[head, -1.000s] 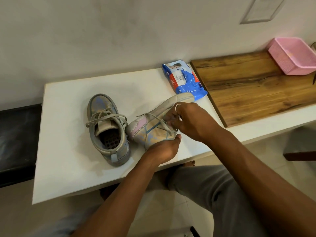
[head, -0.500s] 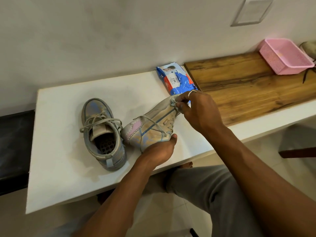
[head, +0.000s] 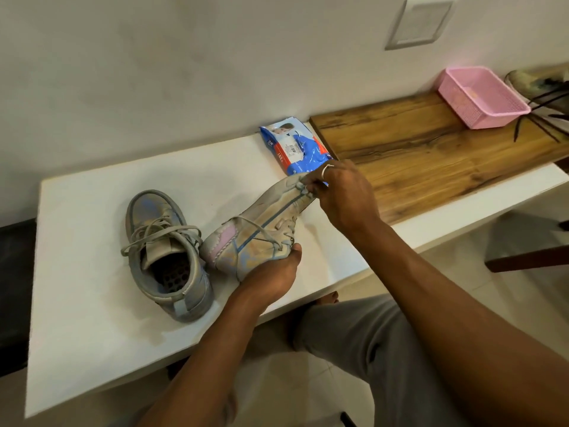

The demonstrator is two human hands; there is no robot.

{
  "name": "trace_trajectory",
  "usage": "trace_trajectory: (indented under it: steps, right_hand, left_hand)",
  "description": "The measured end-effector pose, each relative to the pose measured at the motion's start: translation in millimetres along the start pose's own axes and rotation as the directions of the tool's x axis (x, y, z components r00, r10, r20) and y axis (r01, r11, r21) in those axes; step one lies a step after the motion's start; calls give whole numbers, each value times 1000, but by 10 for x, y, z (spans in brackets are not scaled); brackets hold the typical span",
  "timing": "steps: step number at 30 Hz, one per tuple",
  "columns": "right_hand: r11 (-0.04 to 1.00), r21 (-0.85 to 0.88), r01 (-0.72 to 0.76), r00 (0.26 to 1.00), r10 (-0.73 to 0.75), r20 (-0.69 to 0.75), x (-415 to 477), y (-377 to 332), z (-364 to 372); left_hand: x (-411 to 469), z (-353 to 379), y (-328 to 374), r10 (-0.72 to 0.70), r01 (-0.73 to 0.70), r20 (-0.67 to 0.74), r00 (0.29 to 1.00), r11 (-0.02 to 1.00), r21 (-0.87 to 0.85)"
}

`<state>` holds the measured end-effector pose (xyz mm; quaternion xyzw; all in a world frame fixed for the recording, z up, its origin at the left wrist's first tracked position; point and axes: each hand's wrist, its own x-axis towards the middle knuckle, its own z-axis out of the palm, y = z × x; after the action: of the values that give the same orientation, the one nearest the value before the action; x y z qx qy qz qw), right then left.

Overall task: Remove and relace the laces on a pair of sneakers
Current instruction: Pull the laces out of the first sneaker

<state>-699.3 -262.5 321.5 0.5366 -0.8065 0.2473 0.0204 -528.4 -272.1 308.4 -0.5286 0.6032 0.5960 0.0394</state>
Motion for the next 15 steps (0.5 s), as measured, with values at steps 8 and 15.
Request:
trace_trajectory:
  steps: [8,15]
  right_hand:
    - [996,85,-1,999,3,-33,15,92,41]
    - [989,10,146,989,-146,-6,-9,109,103]
  left_hand:
    - [60,51,-31,14,-14,-59,998,1000,-11]
    - [-12,-62,-17,-55,40,67,996,975,220]
